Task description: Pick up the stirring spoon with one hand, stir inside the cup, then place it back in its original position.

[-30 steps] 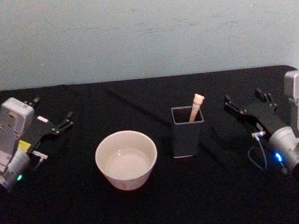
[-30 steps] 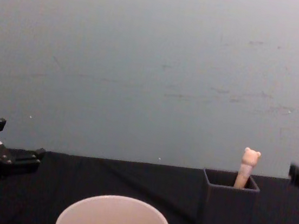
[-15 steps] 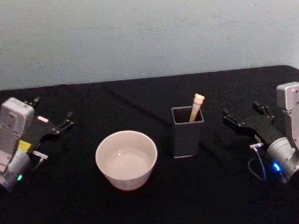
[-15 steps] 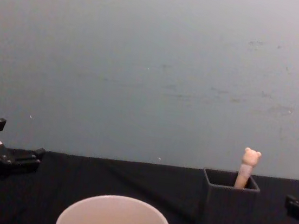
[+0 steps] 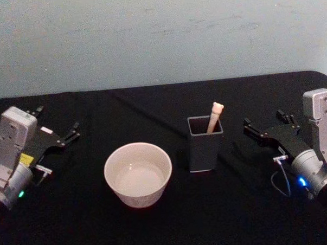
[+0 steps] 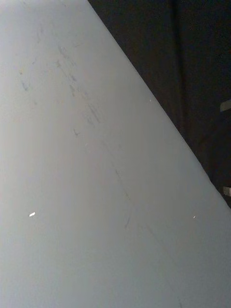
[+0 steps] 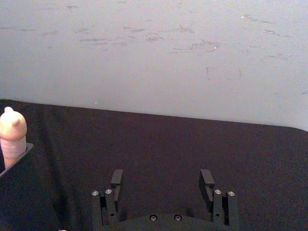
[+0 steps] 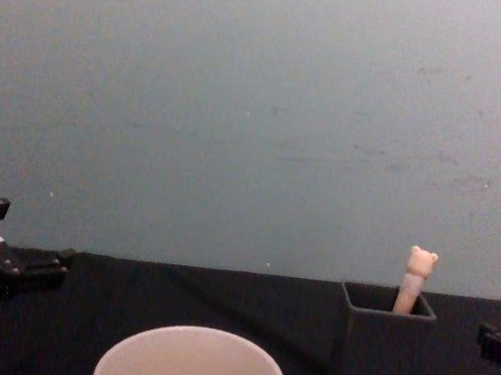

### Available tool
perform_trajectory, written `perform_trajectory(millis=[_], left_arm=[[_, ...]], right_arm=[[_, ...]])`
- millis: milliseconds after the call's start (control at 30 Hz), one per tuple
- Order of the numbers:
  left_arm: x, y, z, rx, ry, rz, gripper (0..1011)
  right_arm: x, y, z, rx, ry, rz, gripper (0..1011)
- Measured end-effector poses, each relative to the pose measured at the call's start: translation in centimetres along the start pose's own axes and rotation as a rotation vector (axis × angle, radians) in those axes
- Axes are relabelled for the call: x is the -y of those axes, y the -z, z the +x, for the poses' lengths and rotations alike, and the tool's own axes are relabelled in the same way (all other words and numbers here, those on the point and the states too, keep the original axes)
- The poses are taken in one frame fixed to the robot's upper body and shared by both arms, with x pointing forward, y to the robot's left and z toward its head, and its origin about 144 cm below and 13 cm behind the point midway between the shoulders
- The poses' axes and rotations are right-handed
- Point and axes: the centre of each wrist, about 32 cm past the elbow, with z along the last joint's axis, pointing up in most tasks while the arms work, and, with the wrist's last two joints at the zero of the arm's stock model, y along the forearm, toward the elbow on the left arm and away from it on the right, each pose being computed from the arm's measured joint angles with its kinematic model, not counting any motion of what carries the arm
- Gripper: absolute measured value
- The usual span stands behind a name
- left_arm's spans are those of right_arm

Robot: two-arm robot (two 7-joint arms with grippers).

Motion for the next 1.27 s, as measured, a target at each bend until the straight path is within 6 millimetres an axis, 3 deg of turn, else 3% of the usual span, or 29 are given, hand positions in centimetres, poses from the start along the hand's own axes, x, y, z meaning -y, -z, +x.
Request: perform_trajectory(millis=[1267], left_arm=[[0.0,0.0,0.0,0.0,0.0,0.0,1001]], right_arm=[[0.01,-0.06,0.01,-0.001,-0.001,0.003,1000]])
